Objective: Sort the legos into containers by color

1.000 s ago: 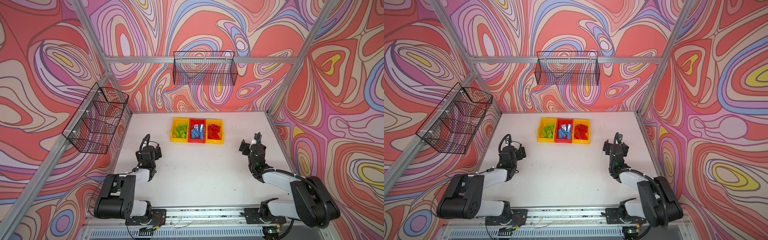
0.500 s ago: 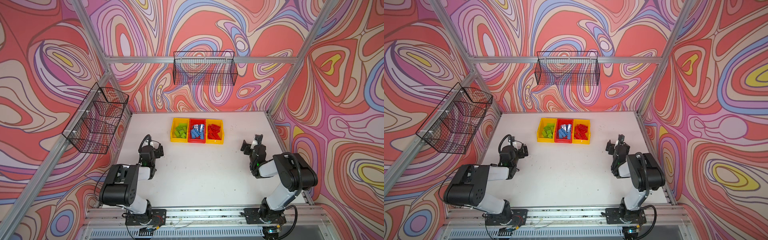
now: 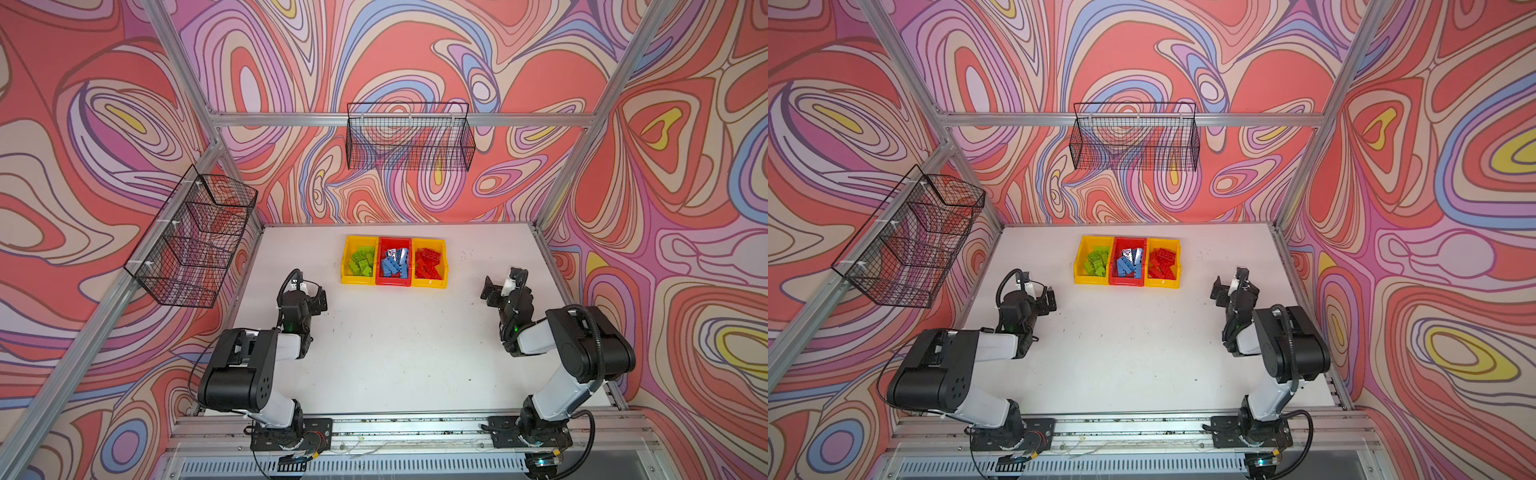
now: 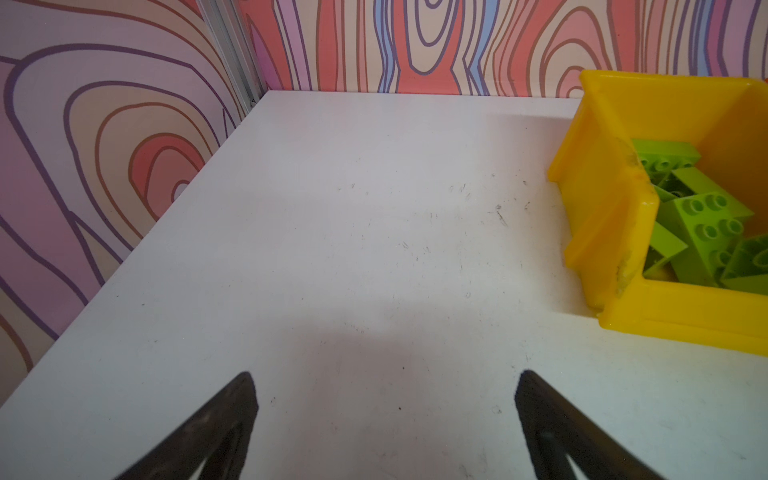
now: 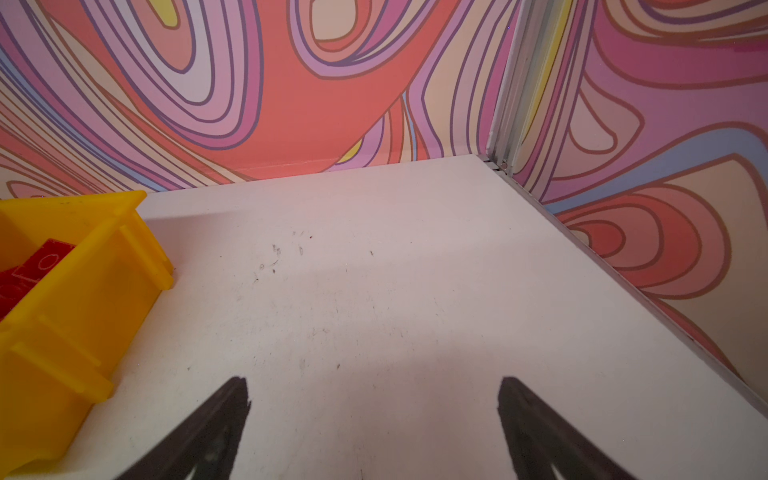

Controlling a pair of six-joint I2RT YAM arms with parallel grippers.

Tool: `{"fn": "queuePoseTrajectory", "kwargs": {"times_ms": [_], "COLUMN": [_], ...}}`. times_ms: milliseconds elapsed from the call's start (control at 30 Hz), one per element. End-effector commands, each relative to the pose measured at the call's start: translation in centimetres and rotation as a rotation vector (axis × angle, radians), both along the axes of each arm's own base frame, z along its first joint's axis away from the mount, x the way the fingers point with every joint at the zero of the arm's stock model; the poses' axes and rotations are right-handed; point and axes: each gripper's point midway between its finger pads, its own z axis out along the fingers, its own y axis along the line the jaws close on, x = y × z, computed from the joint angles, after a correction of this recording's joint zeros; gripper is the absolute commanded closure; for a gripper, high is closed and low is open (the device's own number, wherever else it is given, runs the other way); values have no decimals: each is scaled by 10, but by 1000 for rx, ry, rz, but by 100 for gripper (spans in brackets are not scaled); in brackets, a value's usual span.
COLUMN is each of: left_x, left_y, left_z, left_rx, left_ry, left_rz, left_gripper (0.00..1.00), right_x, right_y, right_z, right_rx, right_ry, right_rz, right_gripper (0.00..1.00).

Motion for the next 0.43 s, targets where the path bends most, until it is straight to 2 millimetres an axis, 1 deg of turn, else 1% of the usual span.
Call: {"fn": "queuePoseTrajectory", "kwargs": {"times_ms": [0,400], "left_x": [1,1], "left_y": [0,0], "left_z": [6,6], "left_rx": [9,7], "left_ry": [-32,-34], "left_rz": [-10,-9], "left_gripper": [0,0], "right_x": [1,2], "right_y": [0,-1], "right_z": [9,9], "right_rx": [-17,-19], "right_ry": [-32,-30], "right_rz": [7,3], "right_gripper": [2,2]}}
